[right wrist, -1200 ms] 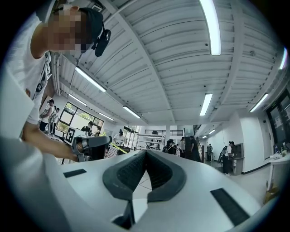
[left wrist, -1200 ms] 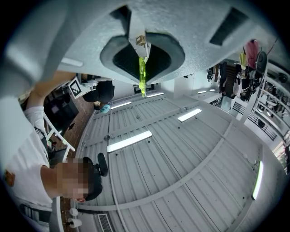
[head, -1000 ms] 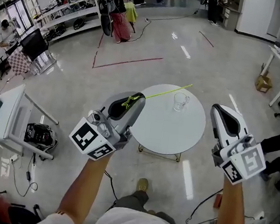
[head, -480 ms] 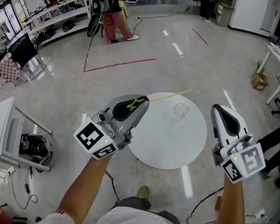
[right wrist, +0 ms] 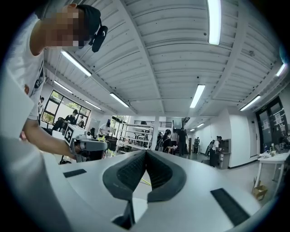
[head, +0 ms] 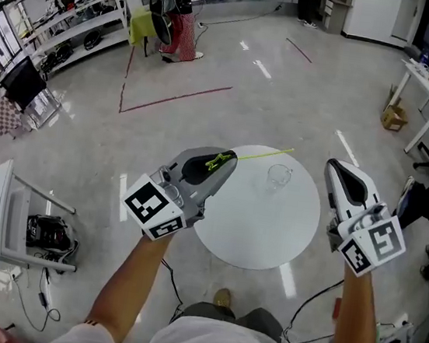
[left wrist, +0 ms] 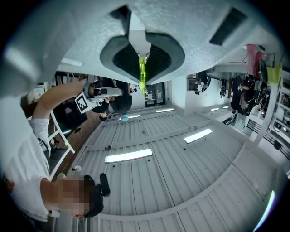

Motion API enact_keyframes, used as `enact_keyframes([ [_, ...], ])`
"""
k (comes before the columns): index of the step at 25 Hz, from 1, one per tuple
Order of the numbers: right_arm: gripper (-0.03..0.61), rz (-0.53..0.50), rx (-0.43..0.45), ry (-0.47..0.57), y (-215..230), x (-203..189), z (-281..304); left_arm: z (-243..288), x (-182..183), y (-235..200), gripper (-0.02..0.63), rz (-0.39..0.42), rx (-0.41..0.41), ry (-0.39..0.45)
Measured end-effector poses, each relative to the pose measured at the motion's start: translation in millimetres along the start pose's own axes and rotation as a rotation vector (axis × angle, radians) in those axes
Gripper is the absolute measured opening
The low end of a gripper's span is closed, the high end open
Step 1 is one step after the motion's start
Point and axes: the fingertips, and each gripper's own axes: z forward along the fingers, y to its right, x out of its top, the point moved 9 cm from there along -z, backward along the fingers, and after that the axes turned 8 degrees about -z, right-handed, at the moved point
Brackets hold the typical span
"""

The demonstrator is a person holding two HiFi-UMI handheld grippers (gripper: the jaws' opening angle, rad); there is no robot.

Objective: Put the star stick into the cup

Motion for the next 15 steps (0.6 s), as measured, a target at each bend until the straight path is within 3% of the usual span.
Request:
enact_keyframes([
  [15,0.011,-0.012,0.042,-0.084,24.3,-31.2,21.8,40.8,-31.1,-19.2,0.028,-0.047,-0.043,-0.185],
])
